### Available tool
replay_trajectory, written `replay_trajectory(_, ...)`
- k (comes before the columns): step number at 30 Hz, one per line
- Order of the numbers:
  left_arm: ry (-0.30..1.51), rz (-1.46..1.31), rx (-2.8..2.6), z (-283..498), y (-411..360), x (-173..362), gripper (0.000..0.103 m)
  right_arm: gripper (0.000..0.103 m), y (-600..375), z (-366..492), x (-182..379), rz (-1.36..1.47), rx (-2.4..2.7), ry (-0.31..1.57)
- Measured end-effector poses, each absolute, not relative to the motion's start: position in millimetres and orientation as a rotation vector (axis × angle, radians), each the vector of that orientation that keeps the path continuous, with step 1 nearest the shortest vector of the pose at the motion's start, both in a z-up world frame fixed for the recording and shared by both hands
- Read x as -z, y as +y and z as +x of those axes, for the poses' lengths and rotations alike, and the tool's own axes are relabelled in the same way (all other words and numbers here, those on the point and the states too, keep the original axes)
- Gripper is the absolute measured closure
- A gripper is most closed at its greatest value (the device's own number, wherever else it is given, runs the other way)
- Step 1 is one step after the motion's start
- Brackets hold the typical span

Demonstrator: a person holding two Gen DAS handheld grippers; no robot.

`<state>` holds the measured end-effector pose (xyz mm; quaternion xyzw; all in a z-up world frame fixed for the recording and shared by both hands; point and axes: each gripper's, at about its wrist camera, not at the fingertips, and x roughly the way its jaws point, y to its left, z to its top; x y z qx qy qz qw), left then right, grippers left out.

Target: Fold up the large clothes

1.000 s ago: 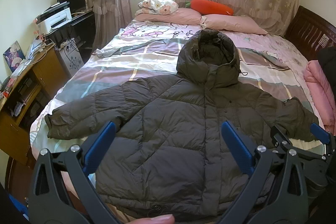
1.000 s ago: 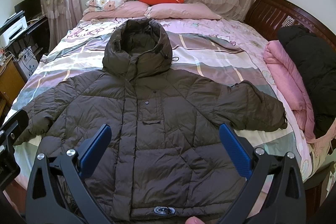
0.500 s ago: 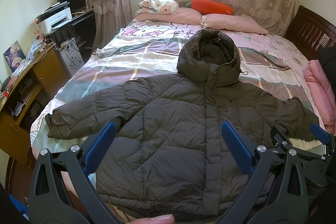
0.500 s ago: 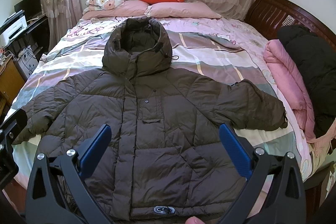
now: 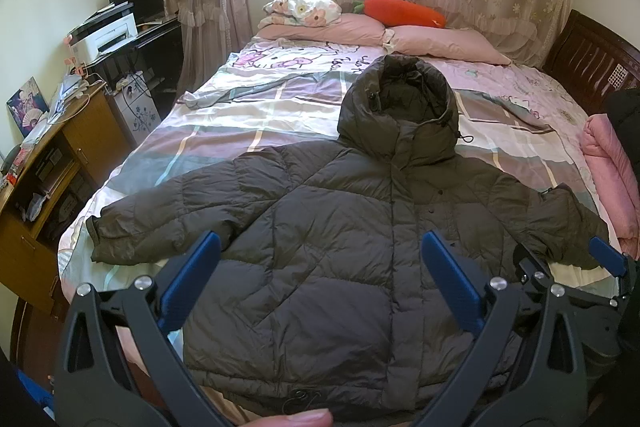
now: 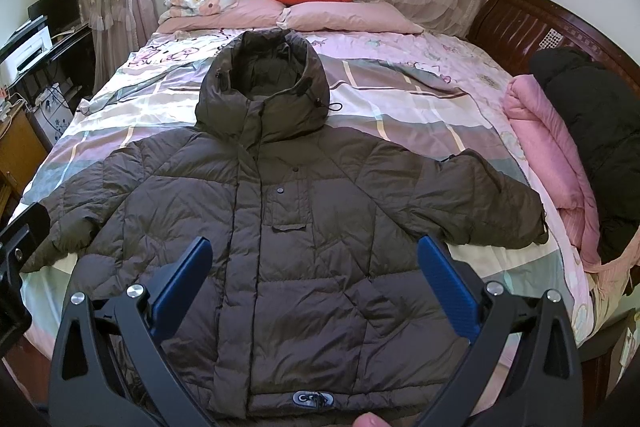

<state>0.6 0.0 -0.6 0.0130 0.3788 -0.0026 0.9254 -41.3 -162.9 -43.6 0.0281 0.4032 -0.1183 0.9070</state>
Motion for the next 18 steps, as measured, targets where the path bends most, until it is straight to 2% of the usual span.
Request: replay_trajectory(18, 0.783, 0.033, 0.002, -1.5, 4.7, 0.6, 0.002, 0.001, -160.4, -42.5, 53.1, 0.048, 0.244, 0.843)
